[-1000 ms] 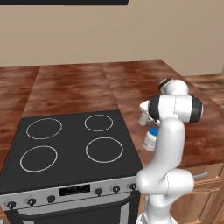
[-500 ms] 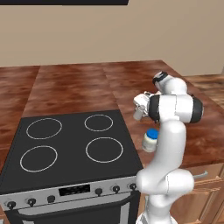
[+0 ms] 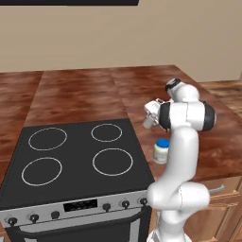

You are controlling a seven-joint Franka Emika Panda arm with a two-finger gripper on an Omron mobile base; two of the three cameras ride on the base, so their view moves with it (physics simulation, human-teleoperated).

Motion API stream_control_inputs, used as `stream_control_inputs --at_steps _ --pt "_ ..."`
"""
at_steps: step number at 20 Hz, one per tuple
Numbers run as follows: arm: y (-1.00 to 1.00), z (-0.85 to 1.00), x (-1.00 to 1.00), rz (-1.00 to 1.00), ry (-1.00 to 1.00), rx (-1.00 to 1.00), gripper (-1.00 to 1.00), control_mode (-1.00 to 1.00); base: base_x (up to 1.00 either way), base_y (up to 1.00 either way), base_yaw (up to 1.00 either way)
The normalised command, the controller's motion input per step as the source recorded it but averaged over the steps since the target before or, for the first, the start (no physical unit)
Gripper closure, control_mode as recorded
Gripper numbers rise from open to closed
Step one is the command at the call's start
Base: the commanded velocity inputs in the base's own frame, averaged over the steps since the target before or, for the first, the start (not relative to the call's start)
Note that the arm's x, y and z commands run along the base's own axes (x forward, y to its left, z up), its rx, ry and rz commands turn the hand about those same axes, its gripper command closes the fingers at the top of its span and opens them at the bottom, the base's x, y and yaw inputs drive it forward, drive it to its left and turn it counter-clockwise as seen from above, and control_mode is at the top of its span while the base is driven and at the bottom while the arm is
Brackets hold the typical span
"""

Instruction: Collect the paprika, mayonnaise, and shaker from the cabinet and place them next to the stove.

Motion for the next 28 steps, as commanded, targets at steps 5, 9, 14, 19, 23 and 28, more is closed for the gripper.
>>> stream_control_inputs --at_steps 5,9,14,19,23,28 --pt "0.0 0.0 0.22 0.0 0.03 -0.04 1.0 -1.0 0.0 0.0 0.0" --pt "-0.01 0.0 0.27 0.0 0.07 -0.13 1.0 -1.0 0.0 0.0 0.0" --pt "-0.03 -0.11 0.3 0.0 0.04 -0.15 1.0 -1.0 0.0 0.0 0.0" --pt "-0.07 -0.28 0.21 0.0 0.0 -0.09 1.0 -1.0 0.0 0.0 0.0" --pt "-0.24 -0.46 0.02 0.0 -0.03 0.0 1.0 -1.0 0.0 0.0 0.0" --pt "-0.19 -0.41 0.01 0.0 -0.04 0.0 1.0 -1.0 0.0 0.0 0.0"
